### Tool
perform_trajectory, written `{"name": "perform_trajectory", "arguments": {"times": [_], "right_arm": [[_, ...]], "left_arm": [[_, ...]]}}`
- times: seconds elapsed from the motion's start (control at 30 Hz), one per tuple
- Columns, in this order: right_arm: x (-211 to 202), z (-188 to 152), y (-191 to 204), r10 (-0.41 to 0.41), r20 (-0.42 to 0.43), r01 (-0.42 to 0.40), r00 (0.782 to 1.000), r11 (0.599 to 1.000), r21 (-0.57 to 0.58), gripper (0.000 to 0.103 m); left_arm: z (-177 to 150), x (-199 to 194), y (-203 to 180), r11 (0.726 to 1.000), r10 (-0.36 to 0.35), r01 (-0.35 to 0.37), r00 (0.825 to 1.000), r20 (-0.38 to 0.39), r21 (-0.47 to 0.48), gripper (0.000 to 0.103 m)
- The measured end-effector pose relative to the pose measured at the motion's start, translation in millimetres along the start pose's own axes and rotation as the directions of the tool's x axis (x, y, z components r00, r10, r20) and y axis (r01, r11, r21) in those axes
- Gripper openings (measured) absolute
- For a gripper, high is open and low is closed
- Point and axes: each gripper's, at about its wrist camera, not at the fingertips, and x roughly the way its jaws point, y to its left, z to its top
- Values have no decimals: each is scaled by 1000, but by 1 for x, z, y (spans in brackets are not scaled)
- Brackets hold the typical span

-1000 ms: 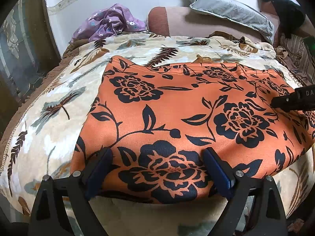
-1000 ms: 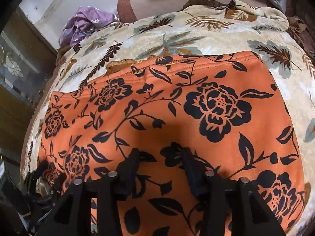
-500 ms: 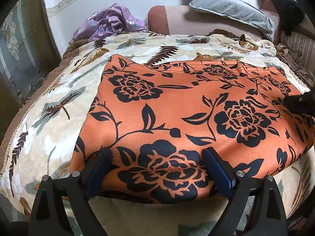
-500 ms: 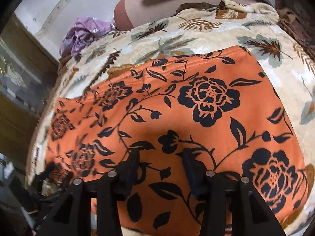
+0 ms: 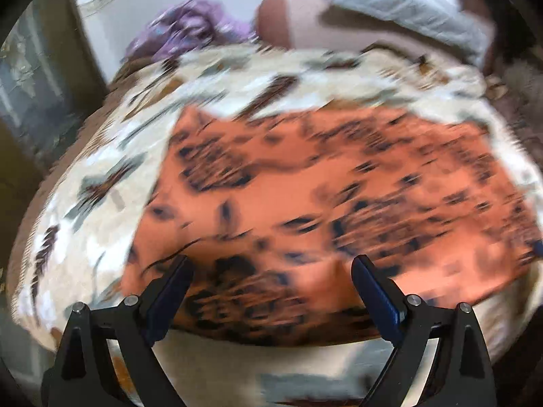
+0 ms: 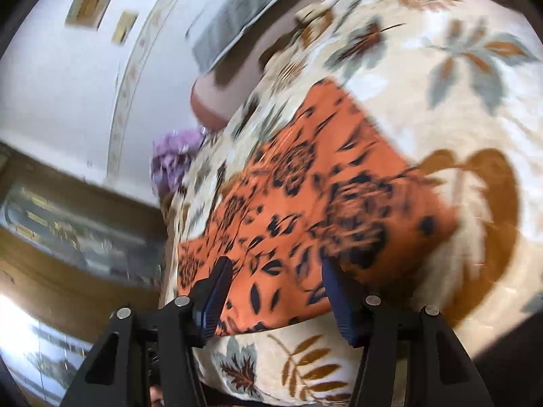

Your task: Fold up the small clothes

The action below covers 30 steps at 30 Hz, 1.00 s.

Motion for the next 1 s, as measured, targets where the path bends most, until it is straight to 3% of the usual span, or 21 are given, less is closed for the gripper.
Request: {"name": "perform_trajectory", "arguments": {"times": [0.13,0.27,0.3,0.37,0.5,0.6,0.7,1.0], "right_arm": [[-11,5,-6,54,50,-54,997,998,11,60],[-10,9,-11,3,64,-2,998,1000,-20,59],[-4,11,-19,-20,45,20,999,1000,7,59],[14,13,-41,-87,-44,91,995,991,93,56],[7,12,-32,-97,-19,97,995,995,26,52],[-6,9,-24,-54,11,54,998,998,-21,53],[-11,3,-24,9,-21,-9,1000,1000,-17,53],[4,-15,-20,17,-104,-19,994,1000,-18,55]], "left_arm": [[14,2,-39,998,-38,38,999,-18,43,94],[9,40,-56,999,-20,26,993,-117,46,95],[5,48,-56,999,-20,25,992,-121,35,102],[2,46,-50,1000,-26,27,996,-86,8,103],[6,37,-49,1000,-20,21,995,-95,15,103],[11,20,-45,1000,-15,14,999,-46,-6,103],[15,4,-39,999,-21,21,1000,-12,-37,103],[20,-31,-29,998,-4,8,997,71,-60,103]]}}
